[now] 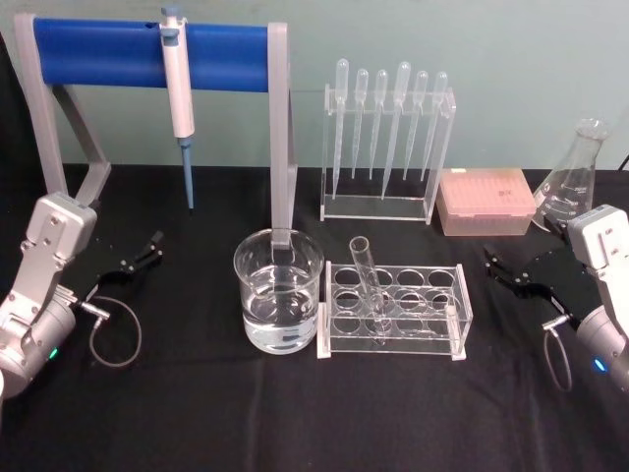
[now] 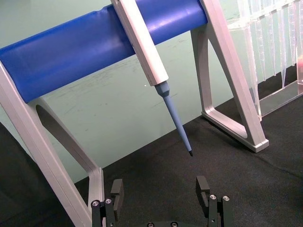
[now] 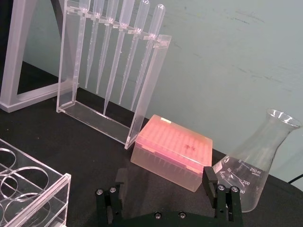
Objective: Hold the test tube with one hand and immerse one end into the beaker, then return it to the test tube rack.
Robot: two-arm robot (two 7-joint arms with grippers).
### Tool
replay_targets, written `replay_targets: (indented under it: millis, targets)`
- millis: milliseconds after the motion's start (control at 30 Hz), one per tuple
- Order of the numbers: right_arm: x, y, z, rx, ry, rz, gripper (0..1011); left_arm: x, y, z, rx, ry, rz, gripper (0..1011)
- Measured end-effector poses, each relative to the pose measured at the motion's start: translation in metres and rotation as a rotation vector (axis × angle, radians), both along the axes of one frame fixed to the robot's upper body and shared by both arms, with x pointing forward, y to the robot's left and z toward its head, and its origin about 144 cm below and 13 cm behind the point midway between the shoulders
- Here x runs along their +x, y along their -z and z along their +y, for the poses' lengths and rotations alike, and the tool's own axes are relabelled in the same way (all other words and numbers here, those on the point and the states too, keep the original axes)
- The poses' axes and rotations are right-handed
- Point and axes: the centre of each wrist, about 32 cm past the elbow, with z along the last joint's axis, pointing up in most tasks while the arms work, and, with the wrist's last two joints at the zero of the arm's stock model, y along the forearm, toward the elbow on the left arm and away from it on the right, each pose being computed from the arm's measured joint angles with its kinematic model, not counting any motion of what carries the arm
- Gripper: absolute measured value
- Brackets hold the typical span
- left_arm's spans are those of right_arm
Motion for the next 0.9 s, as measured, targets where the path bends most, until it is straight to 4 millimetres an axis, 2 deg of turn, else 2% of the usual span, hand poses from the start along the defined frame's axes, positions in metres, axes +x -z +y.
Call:
replay_targets:
  millis: [900]
  targets:
    - [0.0000, 0.0000, -0.0001, 0.000, 0.000, 0.000, 1002, 0.0000, 0.0000, 0.0000, 0.000, 0.000, 0.000, 1000]
